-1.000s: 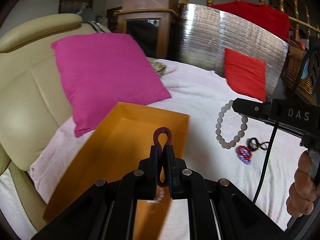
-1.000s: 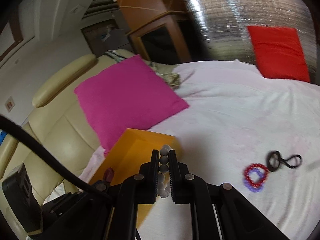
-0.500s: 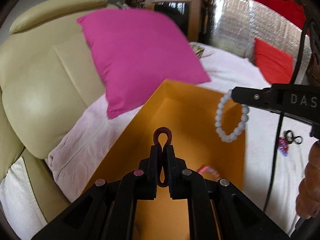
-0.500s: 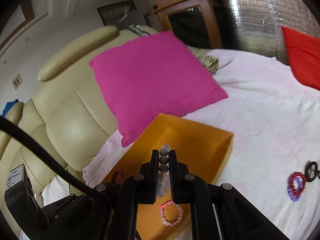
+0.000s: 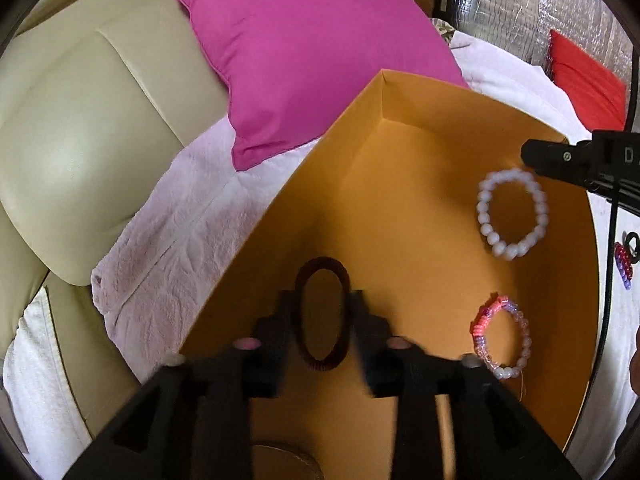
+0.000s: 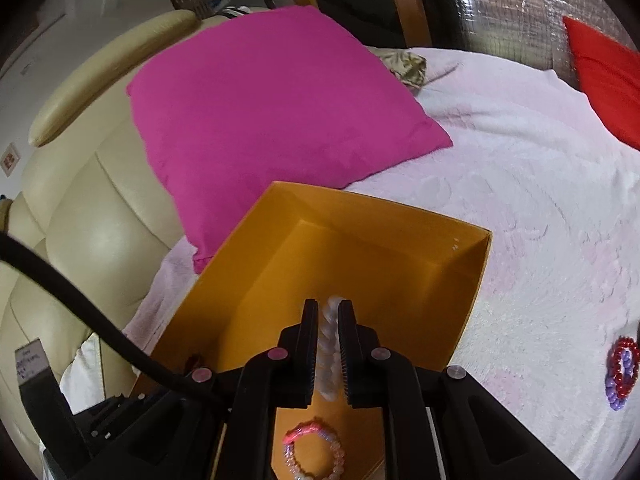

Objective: Organize jewelry
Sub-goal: 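Open both grippers to drop the bracelets into the orange box, then move both grippers back to the black hair tie and beaded bracelets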

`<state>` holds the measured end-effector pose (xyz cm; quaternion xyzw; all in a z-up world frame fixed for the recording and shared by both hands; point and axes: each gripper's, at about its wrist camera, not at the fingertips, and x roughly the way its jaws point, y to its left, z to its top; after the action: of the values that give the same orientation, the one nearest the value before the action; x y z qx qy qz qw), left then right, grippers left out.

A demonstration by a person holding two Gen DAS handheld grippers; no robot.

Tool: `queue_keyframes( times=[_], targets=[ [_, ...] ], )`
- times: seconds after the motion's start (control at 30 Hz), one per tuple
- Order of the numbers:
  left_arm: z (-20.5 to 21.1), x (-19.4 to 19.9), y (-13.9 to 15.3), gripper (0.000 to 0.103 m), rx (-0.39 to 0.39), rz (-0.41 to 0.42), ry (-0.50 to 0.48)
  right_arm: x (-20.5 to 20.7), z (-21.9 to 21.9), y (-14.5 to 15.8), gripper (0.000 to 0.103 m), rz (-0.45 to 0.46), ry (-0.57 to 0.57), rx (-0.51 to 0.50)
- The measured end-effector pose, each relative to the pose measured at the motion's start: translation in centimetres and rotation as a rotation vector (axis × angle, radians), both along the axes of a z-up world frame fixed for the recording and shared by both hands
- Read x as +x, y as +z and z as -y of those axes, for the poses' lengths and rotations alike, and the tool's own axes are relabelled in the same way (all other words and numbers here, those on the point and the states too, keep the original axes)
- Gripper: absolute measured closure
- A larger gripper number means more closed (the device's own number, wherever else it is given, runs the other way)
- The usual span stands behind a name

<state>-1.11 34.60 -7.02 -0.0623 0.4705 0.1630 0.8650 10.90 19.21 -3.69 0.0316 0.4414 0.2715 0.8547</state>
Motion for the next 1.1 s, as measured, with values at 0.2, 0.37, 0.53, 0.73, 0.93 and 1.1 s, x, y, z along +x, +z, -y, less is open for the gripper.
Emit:
queue_keyframes(
  times=[0.2,0.37,0.53,0.73,0.93,1.1],
  targets=[
    [1.1,-0.5,2.2,0.047,0.041,0.058,0.01,-0.3,2.3,1.7,0.086,0.029,-0.01,0.031],
    [3.3,-0.7,4.4,0.047,0.049,0.101,-0.029,-1.4,4.8,4.2,0.086,0.103,-0.061,-0.009],
    [6.6,-1.5,7.5,0.046,0.076,0.153,-0.082,-4.3,6.6,7.1,0.086,0.244,-0.09,-0.138],
    [10.3,-2.2,10.4,0.045,0.111,0.195,-0.136,-7.7,10.4,10.6,0.085,0.359,-0.173,-0.196],
    [14.3,-2.8,12.2,0.045,0.134,0.216,-0.202,-10.3,14.7,13.4,0.084,0.416,-0.256,-0.2],
    [17.1,-3.3,13.1,0.044,0.154,0.225,-0.247,-12.3,18.0,15.4,0.08,0.458,-0.315,-0.195]
  ],
)
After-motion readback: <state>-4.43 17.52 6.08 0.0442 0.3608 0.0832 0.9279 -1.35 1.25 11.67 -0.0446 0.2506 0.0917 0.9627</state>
